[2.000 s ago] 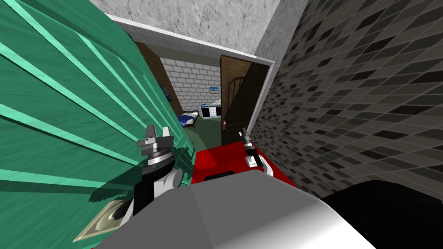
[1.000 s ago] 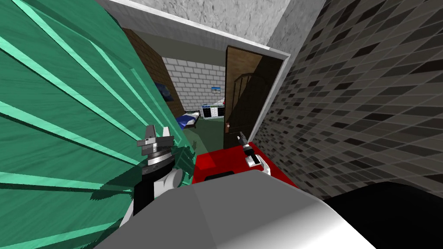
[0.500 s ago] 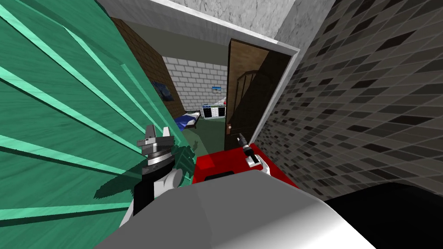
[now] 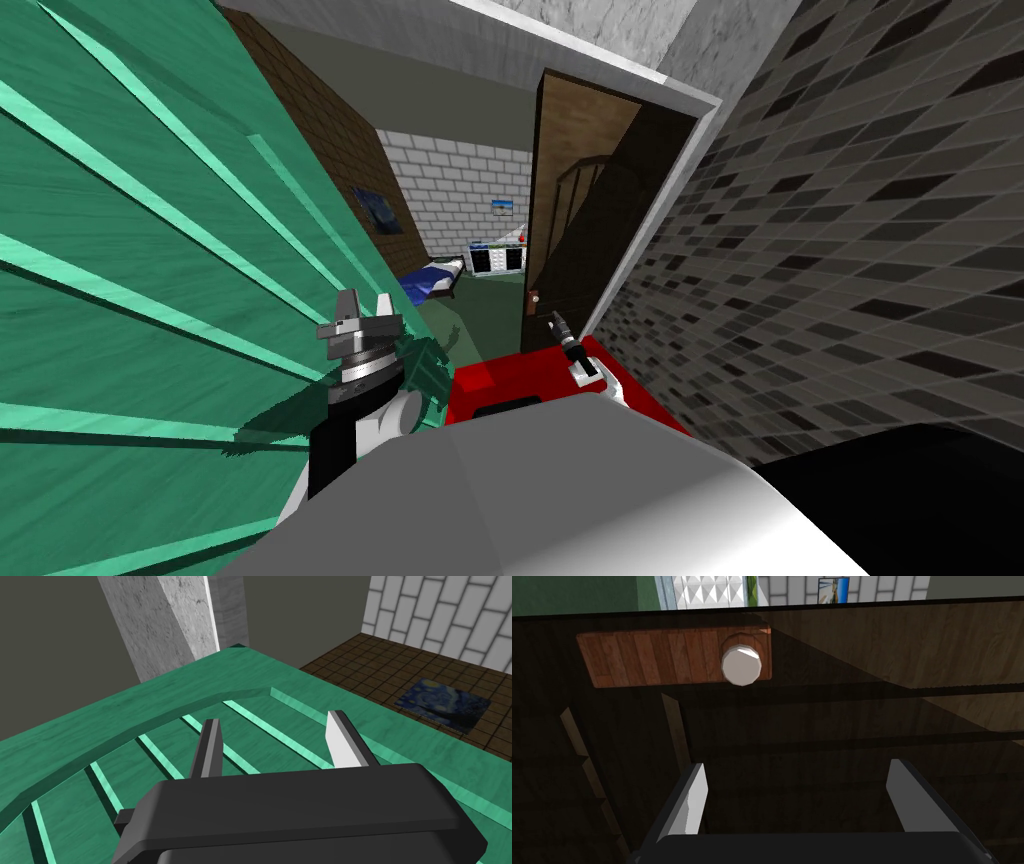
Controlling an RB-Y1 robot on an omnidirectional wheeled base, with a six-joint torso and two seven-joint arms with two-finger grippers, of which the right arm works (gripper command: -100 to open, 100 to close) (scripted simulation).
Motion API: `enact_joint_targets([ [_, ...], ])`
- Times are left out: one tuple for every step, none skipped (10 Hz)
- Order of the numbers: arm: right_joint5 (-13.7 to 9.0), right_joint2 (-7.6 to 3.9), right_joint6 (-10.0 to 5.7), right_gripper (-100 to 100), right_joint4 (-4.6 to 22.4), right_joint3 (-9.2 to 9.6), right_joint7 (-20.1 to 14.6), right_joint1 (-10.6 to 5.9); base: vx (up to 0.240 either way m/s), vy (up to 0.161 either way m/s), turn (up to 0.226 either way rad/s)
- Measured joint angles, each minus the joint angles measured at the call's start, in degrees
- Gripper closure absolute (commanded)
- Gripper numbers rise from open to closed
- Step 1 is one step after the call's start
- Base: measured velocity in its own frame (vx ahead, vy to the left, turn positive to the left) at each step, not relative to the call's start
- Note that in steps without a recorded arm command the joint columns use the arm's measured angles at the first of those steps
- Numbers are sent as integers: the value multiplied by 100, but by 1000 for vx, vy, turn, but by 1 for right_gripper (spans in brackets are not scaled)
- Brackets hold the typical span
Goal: Pull the door open
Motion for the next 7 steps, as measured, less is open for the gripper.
enact_joint_targets([
  [22, -27, 15, -100, 102, 6, -54, -35, 154, 31, 17],
  [47, -41, 5, -100, 231, 12, -95, -77, 191, 11, 18],
  [72, -83, 32, -100, 326, 23, -158, -116, 213, -1, 23],
  [98, -92, 35, -100, 459, 28, -202, -170, 94, 1, 8],
  [101, -92, 32, -100, 475, 29, -208, -177, 131, 28, 117],
  [83, -96, 13, -100, 565, -15, -199, -224, 175, 44, 111],
  [63, -113, 5, -100, 594, -51, -198, -230, 177, 23, 72],
])
